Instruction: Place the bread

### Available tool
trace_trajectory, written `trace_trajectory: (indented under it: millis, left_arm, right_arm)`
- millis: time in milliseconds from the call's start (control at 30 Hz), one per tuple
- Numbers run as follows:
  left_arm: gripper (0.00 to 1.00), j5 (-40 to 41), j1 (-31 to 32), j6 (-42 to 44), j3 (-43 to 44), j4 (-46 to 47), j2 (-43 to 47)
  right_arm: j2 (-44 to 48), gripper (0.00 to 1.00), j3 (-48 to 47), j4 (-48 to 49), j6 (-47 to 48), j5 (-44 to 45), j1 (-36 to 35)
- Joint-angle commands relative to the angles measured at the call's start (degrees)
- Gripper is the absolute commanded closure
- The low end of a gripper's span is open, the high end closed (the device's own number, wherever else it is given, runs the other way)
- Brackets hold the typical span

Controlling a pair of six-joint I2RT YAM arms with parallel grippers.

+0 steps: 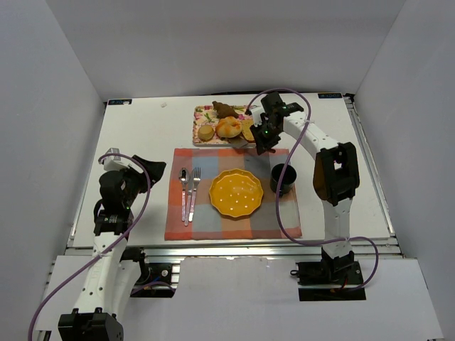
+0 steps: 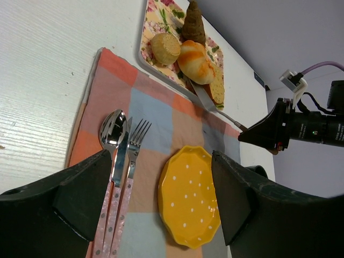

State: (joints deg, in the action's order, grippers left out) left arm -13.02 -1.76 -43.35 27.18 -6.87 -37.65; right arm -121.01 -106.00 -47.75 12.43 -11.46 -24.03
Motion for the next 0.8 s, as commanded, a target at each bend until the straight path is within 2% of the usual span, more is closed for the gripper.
trace_trajectory:
  millis: [0, 467, 767]
  left_arm:
    - [0.16, 0.3, -0.1, -0.3, 1.2, 0.7, 0.8]
    - [0.16, 0.3, -0.1, -0.6, 1.3, 1.2, 0.3]
    - [0.16, 0.1, -0.1, -0.8, 1.6, 1.8, -0.6]
  right_arm:
    - [2.6, 1.0, 0.5, 1.8, 0.4, 0.6, 0.0]
    - [-1.2, 1.0, -2.6, 3.1, -0.5, 1.7, -0.1]
    - [-1.0, 1.0, 0.0, 8.6, 3.3, -0.2, -0.7]
